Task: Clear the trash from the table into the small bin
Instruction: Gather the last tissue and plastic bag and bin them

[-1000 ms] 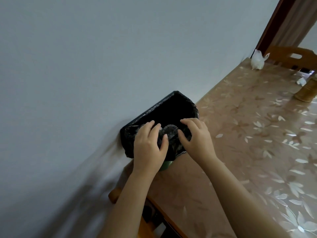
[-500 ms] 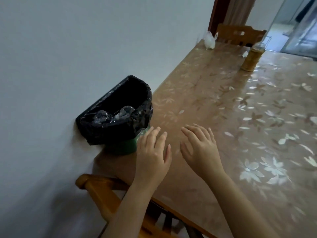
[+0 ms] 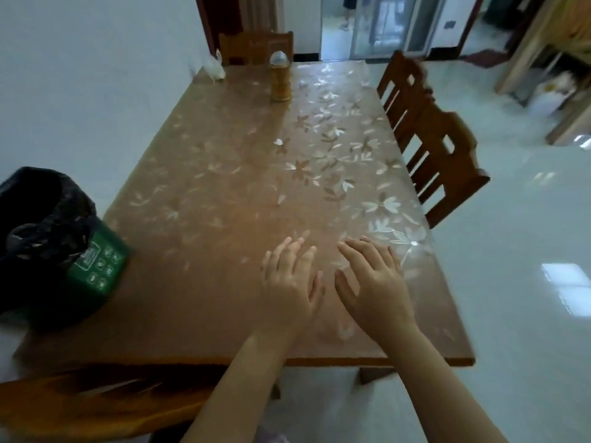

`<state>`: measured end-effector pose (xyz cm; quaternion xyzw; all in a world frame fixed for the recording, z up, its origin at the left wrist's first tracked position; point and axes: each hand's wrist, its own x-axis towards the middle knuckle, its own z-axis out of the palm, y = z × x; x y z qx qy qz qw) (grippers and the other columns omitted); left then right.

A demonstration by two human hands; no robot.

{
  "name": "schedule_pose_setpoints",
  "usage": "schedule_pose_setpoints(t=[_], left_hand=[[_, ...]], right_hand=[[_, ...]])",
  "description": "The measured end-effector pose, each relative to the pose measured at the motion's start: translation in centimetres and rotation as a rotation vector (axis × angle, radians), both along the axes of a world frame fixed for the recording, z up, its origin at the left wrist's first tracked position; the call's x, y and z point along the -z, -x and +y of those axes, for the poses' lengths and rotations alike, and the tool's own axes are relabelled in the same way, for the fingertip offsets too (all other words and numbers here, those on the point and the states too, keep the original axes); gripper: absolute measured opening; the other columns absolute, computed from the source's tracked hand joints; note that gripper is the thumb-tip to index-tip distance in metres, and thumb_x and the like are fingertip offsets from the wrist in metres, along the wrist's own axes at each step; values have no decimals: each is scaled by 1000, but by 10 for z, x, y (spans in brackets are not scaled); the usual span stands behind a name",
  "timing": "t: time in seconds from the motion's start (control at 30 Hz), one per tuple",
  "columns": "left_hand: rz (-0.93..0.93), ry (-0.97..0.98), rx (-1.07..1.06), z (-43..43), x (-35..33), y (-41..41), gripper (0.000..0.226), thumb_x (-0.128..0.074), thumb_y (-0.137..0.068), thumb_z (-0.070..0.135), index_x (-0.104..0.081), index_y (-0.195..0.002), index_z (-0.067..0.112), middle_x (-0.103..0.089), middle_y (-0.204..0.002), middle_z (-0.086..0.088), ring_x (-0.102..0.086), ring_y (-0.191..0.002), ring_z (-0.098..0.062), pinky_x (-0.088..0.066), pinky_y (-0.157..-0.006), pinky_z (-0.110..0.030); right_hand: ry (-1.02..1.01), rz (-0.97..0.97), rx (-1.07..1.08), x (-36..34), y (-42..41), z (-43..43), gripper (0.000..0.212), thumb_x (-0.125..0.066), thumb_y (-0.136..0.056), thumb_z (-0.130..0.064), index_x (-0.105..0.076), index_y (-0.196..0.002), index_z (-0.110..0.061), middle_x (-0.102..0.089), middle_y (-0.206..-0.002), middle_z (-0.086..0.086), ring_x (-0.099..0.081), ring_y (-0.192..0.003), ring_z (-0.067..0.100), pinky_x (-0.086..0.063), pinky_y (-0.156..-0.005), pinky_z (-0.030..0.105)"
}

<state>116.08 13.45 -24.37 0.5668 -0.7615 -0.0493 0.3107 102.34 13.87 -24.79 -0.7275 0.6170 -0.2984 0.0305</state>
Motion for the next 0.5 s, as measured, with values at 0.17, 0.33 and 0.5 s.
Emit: schedule_pose_setpoints(t=[0.17,0.33,0.5], left_hand=[[-5,9,189,21,1,102,36,-47,-83,25,-61,-111,5,-61,-118,-20,-52,-115,-36,-36,-95,-59],[-10,17,385,46,5,188,37,-57,-76,19,-60,-111,5,-62,-117,-18,-54,-114,-35,-37,-95,-57],[25,37,558,59,8,258,34,-60,-75,19,-63,-106,7,-66,-110,-17,-58,-107,-34,-42,-91,-51]], right_hand=[[45,9,218,0,99,51,33,-67,-76,-13,-62,-108,-4,-66,-111,16,-57,-108,35,-43,-93,56],[49,13,409,5,175,103,36,-71,-72,-11,-63,-106,-4,-67,-109,16,-59,-106,35,-42,-92,59],[39,-16,570,7,235,139,36,-72,-73,-9,-62,-107,-4,-66,-109,15,-58,-107,34,-41,-93,58]])
